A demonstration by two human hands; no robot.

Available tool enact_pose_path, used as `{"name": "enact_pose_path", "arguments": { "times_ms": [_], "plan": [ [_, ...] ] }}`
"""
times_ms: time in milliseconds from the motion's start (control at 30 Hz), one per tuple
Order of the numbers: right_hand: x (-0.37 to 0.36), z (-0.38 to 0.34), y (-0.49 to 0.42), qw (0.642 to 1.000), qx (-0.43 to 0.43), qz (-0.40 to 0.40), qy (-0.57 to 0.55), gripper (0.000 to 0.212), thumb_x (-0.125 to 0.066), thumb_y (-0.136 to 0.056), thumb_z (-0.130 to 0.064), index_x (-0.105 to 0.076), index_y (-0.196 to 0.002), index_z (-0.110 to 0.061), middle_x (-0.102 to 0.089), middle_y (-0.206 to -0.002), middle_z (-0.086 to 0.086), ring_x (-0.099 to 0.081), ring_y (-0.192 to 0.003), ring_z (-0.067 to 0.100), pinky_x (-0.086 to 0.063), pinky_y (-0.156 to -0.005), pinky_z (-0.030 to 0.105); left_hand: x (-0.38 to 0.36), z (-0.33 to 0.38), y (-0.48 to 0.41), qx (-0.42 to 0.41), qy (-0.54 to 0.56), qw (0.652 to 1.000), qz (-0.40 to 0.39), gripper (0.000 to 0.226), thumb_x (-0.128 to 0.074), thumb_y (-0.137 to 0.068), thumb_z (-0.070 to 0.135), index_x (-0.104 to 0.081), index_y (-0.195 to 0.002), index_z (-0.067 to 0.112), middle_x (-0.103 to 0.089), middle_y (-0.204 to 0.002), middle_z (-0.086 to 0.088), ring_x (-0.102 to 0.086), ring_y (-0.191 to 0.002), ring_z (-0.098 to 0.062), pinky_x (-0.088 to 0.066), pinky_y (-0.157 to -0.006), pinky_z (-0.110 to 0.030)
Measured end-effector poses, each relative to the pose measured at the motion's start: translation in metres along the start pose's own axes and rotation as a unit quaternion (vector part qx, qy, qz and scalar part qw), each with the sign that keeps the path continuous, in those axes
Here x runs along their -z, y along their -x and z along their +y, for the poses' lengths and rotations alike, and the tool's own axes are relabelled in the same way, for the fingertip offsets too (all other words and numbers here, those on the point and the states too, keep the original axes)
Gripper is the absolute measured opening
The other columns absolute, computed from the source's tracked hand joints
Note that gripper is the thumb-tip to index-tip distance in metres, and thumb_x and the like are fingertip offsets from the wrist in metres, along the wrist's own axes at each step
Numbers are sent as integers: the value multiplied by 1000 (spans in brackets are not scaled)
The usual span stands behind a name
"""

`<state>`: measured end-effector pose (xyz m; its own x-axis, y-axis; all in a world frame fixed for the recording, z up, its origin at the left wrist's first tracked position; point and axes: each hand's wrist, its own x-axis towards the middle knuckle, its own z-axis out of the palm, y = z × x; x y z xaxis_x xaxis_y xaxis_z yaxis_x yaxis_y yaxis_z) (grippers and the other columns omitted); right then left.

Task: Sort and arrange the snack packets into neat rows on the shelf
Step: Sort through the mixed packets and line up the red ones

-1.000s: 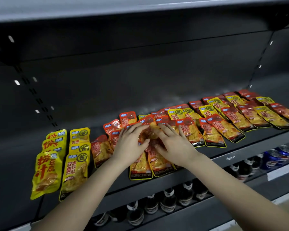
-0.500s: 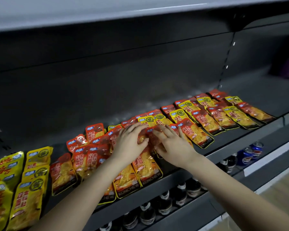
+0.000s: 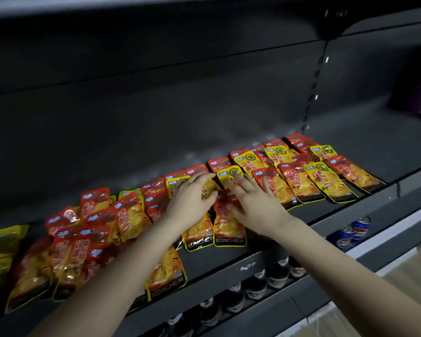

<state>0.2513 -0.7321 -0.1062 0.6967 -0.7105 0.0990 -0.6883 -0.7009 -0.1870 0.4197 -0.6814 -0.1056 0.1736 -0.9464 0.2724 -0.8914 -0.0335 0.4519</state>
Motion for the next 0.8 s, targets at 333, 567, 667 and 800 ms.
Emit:
{"name": "enact_pose_path", "arguments": {
  "times_ms": [333,567,667,800],
  "plan": [
    [-5,51,-7,1000,-9,-20,-16,58,-34,-97,-44,-14,-149,-25,-7,-158,1,-2,-145,24,5,-115,51,-26,25,-34,83,-14,995,-44,53,-52,-94,32,-32,-143,23,-61,-101,-9,-45,-48,-8,-39,-60,-28],
    [-11,63,-8,999,7,-25,-33,56,-32,-98,-44,-18,-149,-24,-14,-157,-5,-2,-145,20,4,-114,50,-39,23,-49,102,12,995,-10,51,-56,-93,24,-38,-141,24,-59,-122,-14,-63,-100,-26,-50,-88,-37],
    [-12,66,-6,999,14,-26,-34,56,-31,-98,-44,-18,-148,-24,-15,-156,-5,-1,-145,19,4,-115,50,-43,26,-52,97,21,995,6,51,-59,-91,15,-42,-138,24,-59,-122,-13,-59,-110,-28,-48,-94,-42],
    [-10,68,-5,999,17,-23,-46,56,-30,-98,-44,-17,-148,-25,-18,-156,-4,-2,-145,20,4,-114,50,-39,34,-55,109,61,991,40,48,-58,-90,2,-48,-132,21,-60,-119,-8,-62,-96,-20,-53,-83,-35]
  ]
}}
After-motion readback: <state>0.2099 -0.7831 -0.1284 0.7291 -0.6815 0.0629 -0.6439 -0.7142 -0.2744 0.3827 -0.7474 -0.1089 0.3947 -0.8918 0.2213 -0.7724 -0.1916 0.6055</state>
